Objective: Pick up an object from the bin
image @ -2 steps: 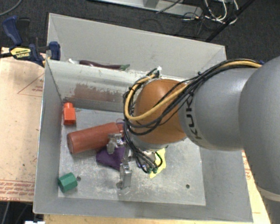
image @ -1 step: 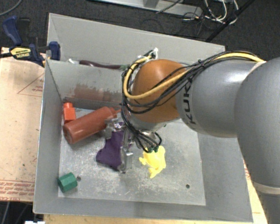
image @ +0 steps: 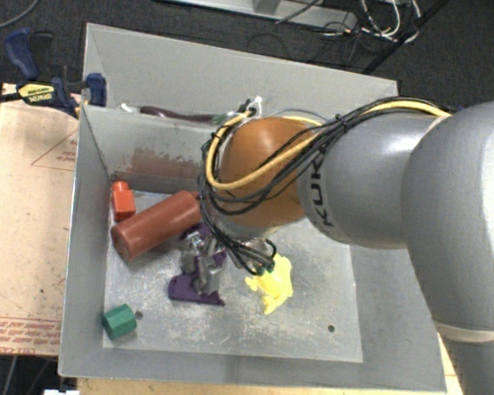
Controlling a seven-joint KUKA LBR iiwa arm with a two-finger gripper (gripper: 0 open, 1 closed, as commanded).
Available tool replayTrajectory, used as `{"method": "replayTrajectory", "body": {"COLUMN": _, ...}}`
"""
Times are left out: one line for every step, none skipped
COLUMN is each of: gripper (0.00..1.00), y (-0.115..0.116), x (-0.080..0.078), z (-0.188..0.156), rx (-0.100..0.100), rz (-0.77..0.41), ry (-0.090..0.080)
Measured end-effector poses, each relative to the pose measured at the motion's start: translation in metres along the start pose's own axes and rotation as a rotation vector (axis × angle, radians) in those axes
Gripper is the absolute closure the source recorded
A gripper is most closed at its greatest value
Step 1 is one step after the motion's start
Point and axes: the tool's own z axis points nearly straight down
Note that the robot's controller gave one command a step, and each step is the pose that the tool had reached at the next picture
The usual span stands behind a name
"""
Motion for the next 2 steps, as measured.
{"method": "replayTrajectory", "body": {"gripper": 1.00, "y": 0.000, "x": 0.000, "z": 0.000, "rx": 0.000, "rz": 0.000, "ry": 0.000}}
{"method": "replayTrajectory", "body": {"gripper": 1.00, "y": -0.004, "x": -0.011, "z": -0.148, "rx": 0.001, "rz": -0.056, "ry": -0.007}}
